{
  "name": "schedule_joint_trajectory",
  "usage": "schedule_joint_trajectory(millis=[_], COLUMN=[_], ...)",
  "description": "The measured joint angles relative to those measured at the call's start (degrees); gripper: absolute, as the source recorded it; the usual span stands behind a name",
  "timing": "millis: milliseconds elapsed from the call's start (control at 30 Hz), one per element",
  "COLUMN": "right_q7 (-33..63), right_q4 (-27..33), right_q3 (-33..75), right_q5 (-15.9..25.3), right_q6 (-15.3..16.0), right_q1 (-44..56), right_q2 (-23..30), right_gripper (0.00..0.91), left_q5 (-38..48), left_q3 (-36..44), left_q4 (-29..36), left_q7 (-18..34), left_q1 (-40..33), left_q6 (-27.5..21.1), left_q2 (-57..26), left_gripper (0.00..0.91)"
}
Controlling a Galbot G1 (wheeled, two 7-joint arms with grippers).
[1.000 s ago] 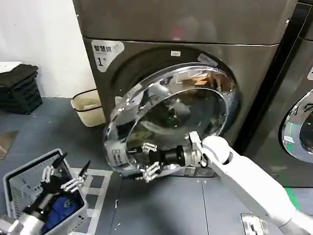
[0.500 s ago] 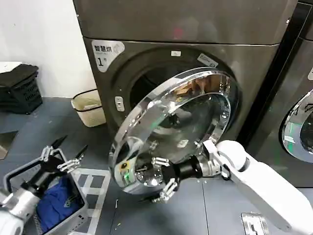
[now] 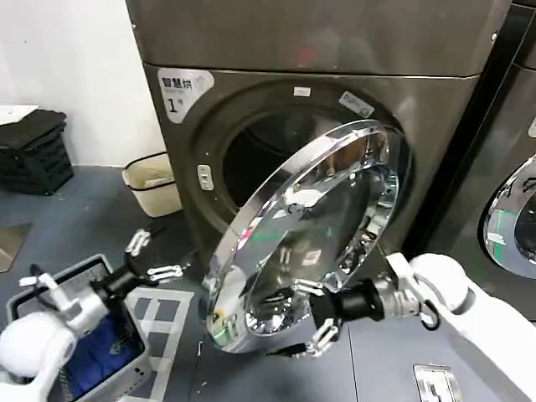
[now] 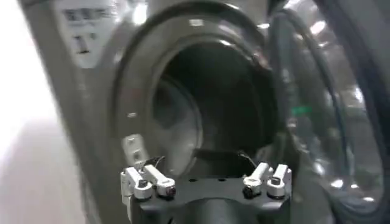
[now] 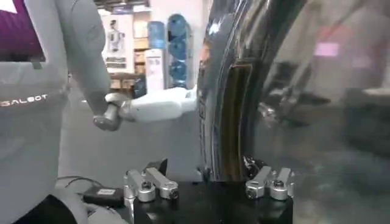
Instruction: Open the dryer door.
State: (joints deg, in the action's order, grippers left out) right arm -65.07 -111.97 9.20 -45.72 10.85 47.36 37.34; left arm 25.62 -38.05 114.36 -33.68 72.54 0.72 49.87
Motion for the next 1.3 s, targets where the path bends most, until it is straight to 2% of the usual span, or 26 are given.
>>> schedule_joint_trajectory(millis=[133, 367, 500, 667, 1033, 1167, 1300], right_q7=[1.47, 3.10, 6.61, 13.94, 29.88, 36.09, 43.82], right_q4=[-1.67, -4.60, -6.39, -9.11, -14.36, -15.41, -16.36], right_q3=[8.09, 24.81, 35.47, 47.34, 64.07, 67.85, 71.73], right_q5=[-0.15, 0.90, 1.83, 1.83, 14.58, 18.81, 22.50], right_q6=[-0.40, 1.19, 0.71, -0.32, -4.91, -3.95, -0.30], right_q1=[7.84, 23.22, 33.48, 45.10, 60.33, 62.13, 61.70], right_q2=[-1.30, -0.63, 1.31, 6.49, 21.60, 27.00, 32.81], right_gripper=[0.907, 0.907, 0.907, 0.907, 0.907, 0.907, 0.907], left_q5=[-0.29, -1.01, -0.56, -0.13, 0.51, 1.12, 2.54], left_q3=[5.80, 16.12, 21.53, 27.38, 41.43, 45.89, 49.89], left_q4=[-0.90, -3.11, -4.96, -6.75, -9.99, -11.29, -12.58], left_q7=[-0.58, -0.80, -0.82, -0.79, 1.54, 2.86, 4.16], left_q1=[-3.95, -11.05, -15.33, -19.94, -29.57, -32.99, -36.22], left_q6=[0.37, 0.77, 1.24, 1.81, 2.10, 1.40, 1.03], left_q2=[-0.59, 0.66, 2.03, 3.21, 7.00, 8.89, 11.19], left_gripper=[0.907, 0.907, 0.907, 0.907, 0.907, 0.907, 0.907])
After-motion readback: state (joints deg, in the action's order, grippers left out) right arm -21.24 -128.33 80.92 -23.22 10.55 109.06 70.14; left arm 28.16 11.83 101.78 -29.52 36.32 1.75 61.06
